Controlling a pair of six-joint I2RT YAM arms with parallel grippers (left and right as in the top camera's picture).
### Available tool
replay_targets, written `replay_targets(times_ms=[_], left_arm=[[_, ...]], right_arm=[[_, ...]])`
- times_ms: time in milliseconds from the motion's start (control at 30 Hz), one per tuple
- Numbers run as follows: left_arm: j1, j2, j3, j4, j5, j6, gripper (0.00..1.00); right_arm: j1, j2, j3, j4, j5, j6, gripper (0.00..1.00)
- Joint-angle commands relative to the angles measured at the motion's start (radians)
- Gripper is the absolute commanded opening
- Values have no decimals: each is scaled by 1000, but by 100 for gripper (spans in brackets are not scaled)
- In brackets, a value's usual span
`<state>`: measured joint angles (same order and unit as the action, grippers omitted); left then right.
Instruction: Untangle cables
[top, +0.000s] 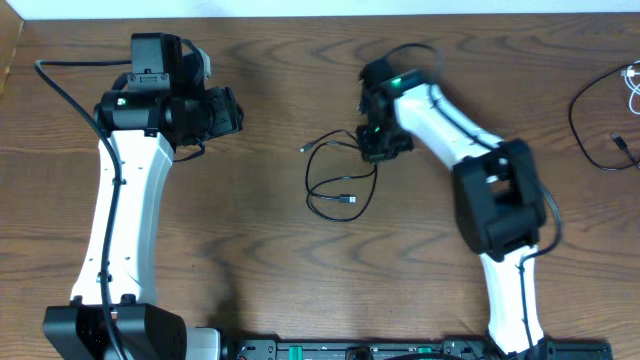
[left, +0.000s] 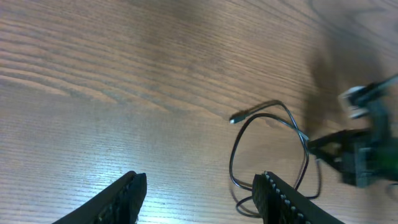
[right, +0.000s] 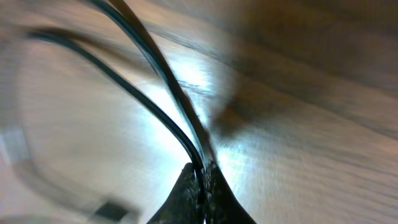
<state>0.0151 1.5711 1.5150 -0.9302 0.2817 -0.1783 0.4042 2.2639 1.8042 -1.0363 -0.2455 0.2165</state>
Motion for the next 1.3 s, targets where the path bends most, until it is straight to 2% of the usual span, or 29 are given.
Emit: replay_targets(times_ms=[0,167,400,533,733,833,1000,1033,1067,1100,1133,1167,1267], left_arm=[[2,10,5,-4,-14,18,60],[2,10,5,-3,-14,18,61],[2,10,5,0,-14,17,60],[2,10,5,0,-13,17,60],[2,10,5,12,-13,17,60],[2,10,5,13,-13,17,60],[2,10,5,16,-13,17,60],[2,10,5,16,-13,17,60],[2,10,5,17,-13,17,60],[1,10,5,19,-13,17,60],[0,10,5,21,-13,17,60],[0,10,5,23,-13,17,60],[0,10,5,23,-13,17,65]], right_arm=[[-120,-207,55,23,-338,-77,1],[-346,-417,57,77,-580,-76,1],[-668,-562,62,179,-588,-44,1],[-871,-577,89,195,-489,-27,1],[-1084,-577,94,250,-423,-27,1],[-1159,-576,93,257,-351,-27,1],[-1196,-576,93,227,-230,-37,1],[-1195,-576,93,214,-232,-50,4],[-1189,-576,93,198,-232,-58,16],[-1185,-576,93,187,-232,-58,20],[-1172,-576,93,158,-236,-60,37],[-1161,-576,93,138,-248,-74,45],[-1118,-577,93,74,-312,-126,59]])
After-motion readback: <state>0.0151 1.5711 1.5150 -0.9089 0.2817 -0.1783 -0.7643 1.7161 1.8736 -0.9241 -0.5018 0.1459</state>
